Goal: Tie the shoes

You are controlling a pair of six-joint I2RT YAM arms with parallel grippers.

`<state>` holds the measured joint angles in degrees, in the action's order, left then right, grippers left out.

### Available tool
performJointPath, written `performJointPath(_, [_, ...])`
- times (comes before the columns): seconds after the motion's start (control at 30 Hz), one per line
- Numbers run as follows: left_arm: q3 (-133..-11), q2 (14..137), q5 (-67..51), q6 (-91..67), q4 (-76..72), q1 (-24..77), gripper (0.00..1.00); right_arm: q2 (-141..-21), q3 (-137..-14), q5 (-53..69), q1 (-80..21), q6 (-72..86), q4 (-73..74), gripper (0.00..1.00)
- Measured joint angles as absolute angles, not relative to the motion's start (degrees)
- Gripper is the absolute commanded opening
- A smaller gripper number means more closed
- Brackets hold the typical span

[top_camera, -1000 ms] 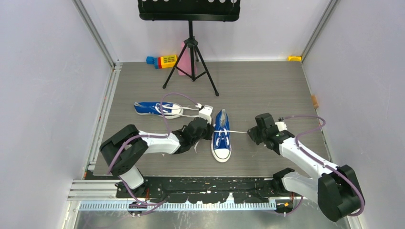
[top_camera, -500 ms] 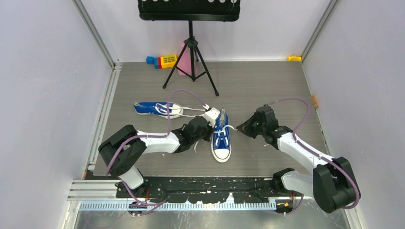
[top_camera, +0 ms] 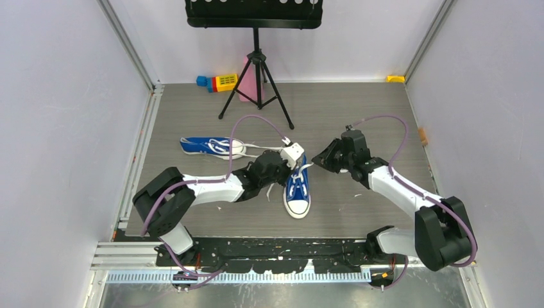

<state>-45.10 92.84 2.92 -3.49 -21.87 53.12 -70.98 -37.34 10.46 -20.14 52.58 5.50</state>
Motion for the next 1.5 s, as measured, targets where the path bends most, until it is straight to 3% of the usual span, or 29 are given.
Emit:
performJointPath(0.1, [-46.3,92.9,2.5,-2.7,-21.9,53.1,0.0,-72.5,-38.4,10.7,-20.1,52.0,4.9,0.36])
performJointPath(0.2, [-46.9,93.1,2.1,-2.1,-21.9,53.1,0.0,-73.2,-38.4,11.1,-20.1,52.0,4.3,0.44])
performJointPath(0.6, [-47.0,93.6,1.7,-1.1,-21.4,53.1,0.0,-74.4,-36.5,12.8,-22.0,56.1,0.7,0.58])
performJointPath(0.97, [-46.4,94.3,2.1,-3.2,-23.1,53.1,0.0,-81.2,-34.0,11.1,-22.2,66.0,-7.2,0.43])
performJointPath(1.1, [-45.8,94.3,2.1,-4.0,-23.9,53.1,0.04,-83.5,-33.8,11.5,-22.2,67.9,-10.2,0.21])
performJointPath(1.17, [-45.5,94.3,2.1,-4.1,-23.9,53.1,0.0,-83.7,-33.8,11.4,-22.2,68.1,-10.7,0.16])
performJointPath(1.37, [-45.5,94.3,3.9,-4.6,-22.7,53.0,0.0,-82.7,-33.8,9.8,-22.2,67.1,-9.3,0.13])
performJointPath(1.5, [-45.4,94.3,6.0,-5.9,-20.4,52.6,0.0,-79.9,-33.3,8.3,-22.2,65.4,-6.8,0.21])
